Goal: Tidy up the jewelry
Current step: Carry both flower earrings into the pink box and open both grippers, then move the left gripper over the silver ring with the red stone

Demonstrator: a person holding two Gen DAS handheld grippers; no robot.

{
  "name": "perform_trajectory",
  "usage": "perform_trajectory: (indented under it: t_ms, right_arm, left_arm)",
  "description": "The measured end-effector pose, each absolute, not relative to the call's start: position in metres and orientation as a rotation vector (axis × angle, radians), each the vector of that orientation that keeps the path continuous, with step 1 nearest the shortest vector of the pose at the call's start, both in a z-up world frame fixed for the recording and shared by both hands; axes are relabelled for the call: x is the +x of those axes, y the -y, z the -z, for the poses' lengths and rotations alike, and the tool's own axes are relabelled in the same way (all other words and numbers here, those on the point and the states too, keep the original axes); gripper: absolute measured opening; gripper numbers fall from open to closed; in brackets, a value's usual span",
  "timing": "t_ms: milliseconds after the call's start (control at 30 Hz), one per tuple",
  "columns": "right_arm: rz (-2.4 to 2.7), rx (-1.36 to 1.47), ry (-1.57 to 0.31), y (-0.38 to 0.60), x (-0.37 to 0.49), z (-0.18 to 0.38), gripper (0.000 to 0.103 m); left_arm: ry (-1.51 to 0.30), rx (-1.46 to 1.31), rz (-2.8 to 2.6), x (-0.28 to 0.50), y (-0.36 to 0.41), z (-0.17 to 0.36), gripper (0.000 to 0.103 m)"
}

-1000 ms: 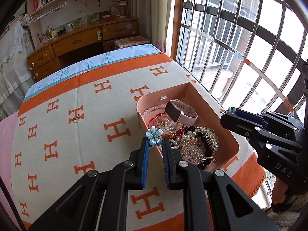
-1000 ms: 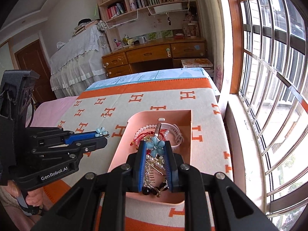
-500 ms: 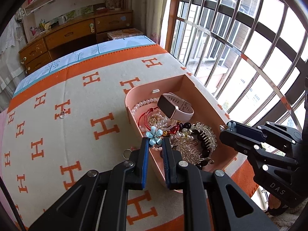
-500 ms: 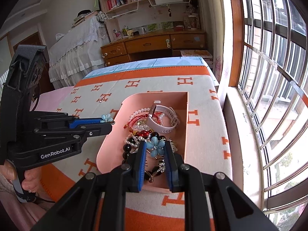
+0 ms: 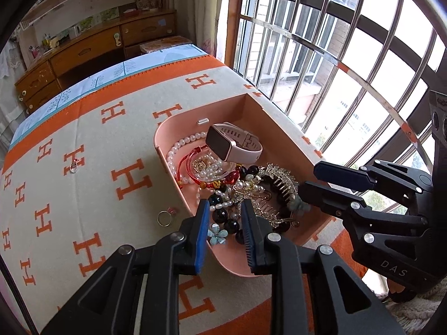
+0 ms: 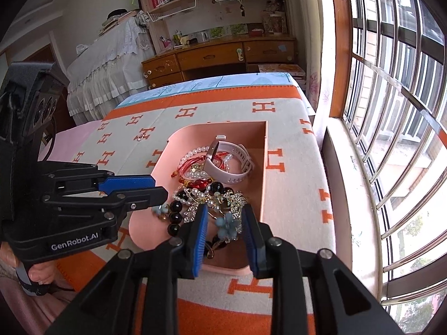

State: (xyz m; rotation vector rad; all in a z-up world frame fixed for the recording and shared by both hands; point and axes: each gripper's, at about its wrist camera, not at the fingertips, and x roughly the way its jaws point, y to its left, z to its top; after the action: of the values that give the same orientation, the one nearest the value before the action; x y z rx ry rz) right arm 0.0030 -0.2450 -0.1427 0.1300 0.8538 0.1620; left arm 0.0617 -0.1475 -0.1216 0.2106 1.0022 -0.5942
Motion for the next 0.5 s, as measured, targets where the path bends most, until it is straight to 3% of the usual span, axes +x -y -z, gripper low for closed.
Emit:
perform_trajectory:
  t_ms: [233, 267, 367, 500]
  right_arm:
    - [-0.177, 0.144, -0.844, 0.246, 0.002, 0.142, 0.031]
    - [-0.180, 0.146, -0.845, 0.245, 0.002, 0.142, 0.031]
    - [-0.197, 0.161, -0.843, 0.245, 0.003, 0.141, 0.031]
    - [-0.218, 0.171, -0.841, 0.242, 0.006, 0.140, 0.031]
  left_arm:
    - [-1.007, 0.195, 0.593, 0.059, 0.143, 0.121, 0.024]
    - [-1.002, 0.195, 0.590, 0.058, 0.143, 0.119, 0.028]
    - [-0.963, 0.198, 0.557, 0.054, 0.139, 0.114, 0.061]
    - [-0.919, 0.177, 0.527, 0.051, 0.127, 0.104, 0.064]
